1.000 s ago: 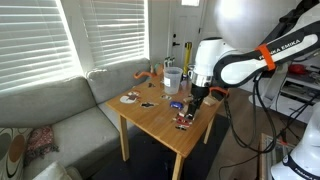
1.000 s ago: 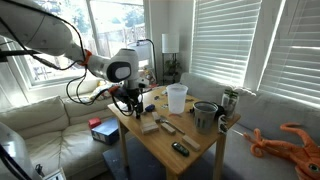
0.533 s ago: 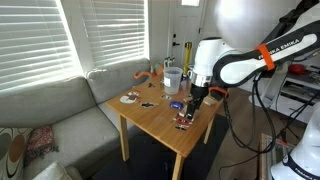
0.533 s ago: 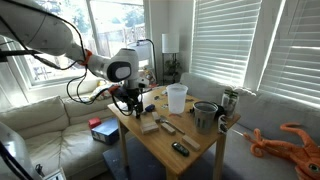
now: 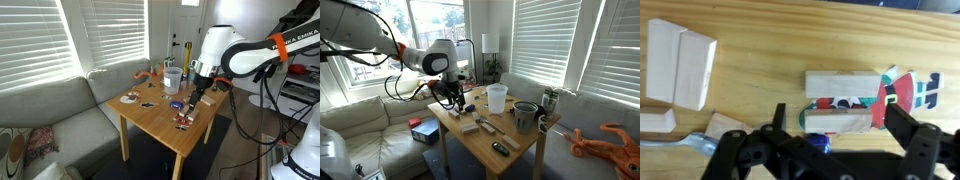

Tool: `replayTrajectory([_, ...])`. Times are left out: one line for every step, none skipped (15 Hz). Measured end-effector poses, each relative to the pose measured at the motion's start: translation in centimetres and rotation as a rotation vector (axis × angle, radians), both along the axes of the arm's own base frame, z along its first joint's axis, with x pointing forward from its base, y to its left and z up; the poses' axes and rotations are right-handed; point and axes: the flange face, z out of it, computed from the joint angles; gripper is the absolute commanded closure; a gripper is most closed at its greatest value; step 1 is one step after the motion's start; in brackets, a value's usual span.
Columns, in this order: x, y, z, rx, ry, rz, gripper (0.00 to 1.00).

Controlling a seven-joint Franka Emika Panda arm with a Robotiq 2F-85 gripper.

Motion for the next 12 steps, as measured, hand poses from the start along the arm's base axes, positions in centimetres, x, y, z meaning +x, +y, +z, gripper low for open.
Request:
replayTrajectory([-0.3, -0.6, 0.6, -0.02, -0.006, 0.036, 0.0])
replayTrajectory([-0.6, -1.4, 1.2, -0.043, -0.007, 0.086, 0.0])
replayTrajectory([-0.8, -2.2, 1.5, -0.059, -0.008, 0.137, 0.0])
replayTrajectory([-1.0, -3.0, 1.7, -0.072, -0.008, 0.189, 0.0])
replayTrajectory([-1.1, -3.9, 1.8, -0.083, -0.008, 0.244, 0.0])
replayTrajectory([-1.3, -4.7, 1.7, -0.09, -0.006, 0.296, 0.0])
replayTrajectory([-1.5, -5.5, 1.5, -0.097, -0.002, 0.35, 0.0])
replayTrajectory([-1.6, -6.2, 1.3, -0.105, 0.003, 0.402, 0.0])
replayTrajectory([-1.7, -6.9, 1.0, -0.114, 0.009, 0.454, 0.0])
replayTrajectory([-1.8, -7.5, 0.7, -0.122, 0.016, 0.505, 0.0])
replayTrajectory([-2.0, -8.0, 0.4, -0.129, 0.023, 0.558, 0.0])
replayTrajectory([-2.1, -8.4, 0.1, -0.135, 0.029, 0.609, 0.0])
